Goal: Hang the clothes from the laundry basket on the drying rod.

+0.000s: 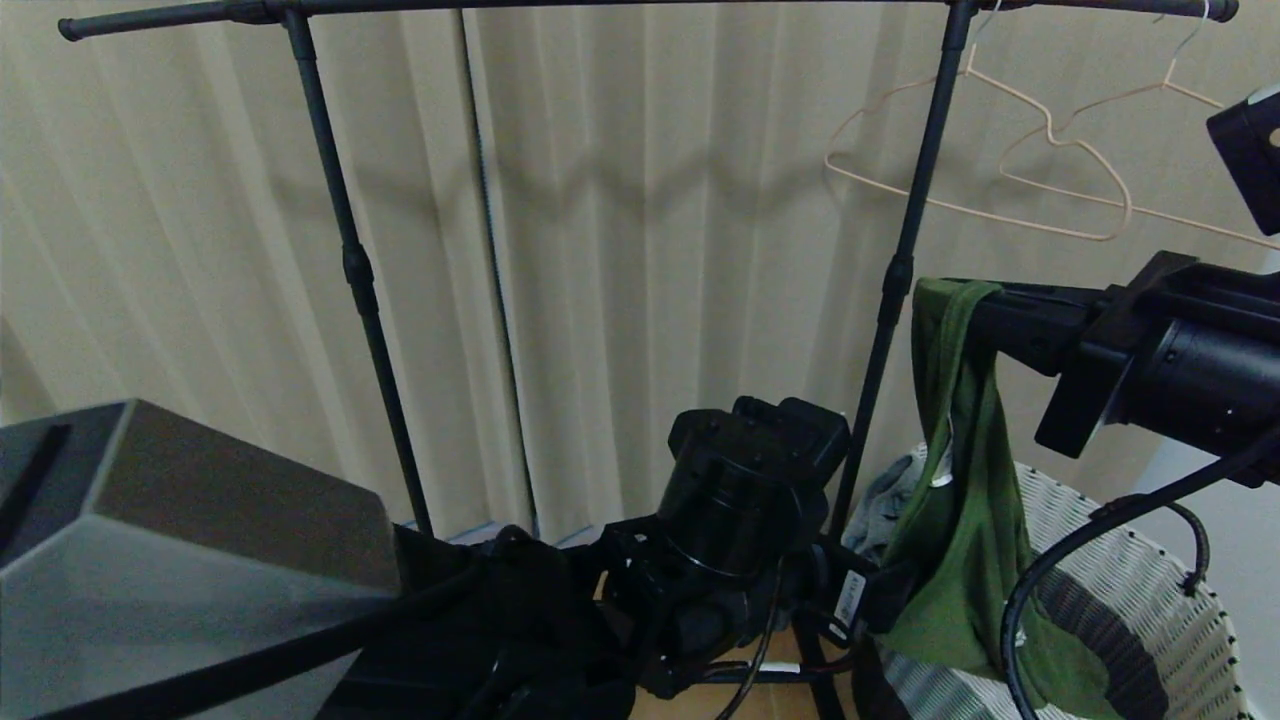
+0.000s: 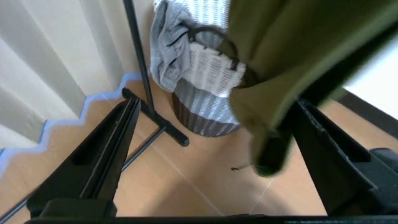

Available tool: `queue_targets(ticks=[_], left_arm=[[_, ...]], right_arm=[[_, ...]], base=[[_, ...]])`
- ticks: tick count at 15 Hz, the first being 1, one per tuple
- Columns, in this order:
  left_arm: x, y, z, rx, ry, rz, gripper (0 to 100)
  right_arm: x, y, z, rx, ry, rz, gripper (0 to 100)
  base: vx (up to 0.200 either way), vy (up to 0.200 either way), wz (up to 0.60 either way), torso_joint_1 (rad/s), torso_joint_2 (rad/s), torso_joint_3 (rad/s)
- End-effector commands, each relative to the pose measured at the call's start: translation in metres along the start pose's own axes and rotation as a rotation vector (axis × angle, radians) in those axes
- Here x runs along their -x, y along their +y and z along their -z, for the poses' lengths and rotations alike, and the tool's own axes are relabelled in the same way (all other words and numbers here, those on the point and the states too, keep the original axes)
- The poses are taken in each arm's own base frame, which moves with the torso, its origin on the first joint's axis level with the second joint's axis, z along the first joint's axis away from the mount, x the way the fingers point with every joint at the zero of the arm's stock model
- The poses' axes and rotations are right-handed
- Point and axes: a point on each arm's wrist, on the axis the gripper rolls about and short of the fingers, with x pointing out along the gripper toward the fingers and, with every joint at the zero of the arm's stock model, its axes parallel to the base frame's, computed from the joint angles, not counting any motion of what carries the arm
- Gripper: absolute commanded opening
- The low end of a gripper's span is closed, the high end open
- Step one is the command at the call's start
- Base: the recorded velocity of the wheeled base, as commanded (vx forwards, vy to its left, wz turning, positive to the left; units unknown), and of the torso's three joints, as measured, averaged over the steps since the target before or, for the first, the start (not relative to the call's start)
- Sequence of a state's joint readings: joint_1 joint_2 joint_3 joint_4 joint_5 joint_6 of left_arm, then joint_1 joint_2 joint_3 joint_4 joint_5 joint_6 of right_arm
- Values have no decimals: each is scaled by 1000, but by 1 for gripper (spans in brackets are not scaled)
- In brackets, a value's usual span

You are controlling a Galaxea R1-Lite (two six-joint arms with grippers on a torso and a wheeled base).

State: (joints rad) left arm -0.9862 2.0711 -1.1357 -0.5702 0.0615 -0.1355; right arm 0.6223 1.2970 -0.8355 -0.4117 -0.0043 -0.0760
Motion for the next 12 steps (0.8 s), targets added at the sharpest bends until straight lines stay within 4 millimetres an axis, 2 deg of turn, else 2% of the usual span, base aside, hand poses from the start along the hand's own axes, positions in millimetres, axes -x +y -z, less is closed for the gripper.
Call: queue_targets(ticks=[1, 4, 5, 10, 12], left_arm=[[-9, 4, 6, 3, 16, -11, 100], [-11, 4, 5, 2, 14, -10, 100], [-11, 4, 5, 2, 14, -9, 0], [-12, 4, 10, -8, 26, -7, 0], [-2, 6, 8, -16, -36, -53, 0]], right_arm=[[1, 0, -1, 1, -5, 0, 0], [5, 0, -2, 1, -14, 1, 0], [7, 0, -3, 1, -19, 1, 0], [7, 0, -3, 1, -19, 1, 0], [5, 0, -1, -4, -10, 2, 0]], base=[[0, 0, 0, 0, 0, 0], [0, 0, 0, 0, 0, 0], [0, 0, 0, 0, 0, 0], [0, 0, 0, 0, 0, 0], [0, 0, 0, 0, 0, 0]])
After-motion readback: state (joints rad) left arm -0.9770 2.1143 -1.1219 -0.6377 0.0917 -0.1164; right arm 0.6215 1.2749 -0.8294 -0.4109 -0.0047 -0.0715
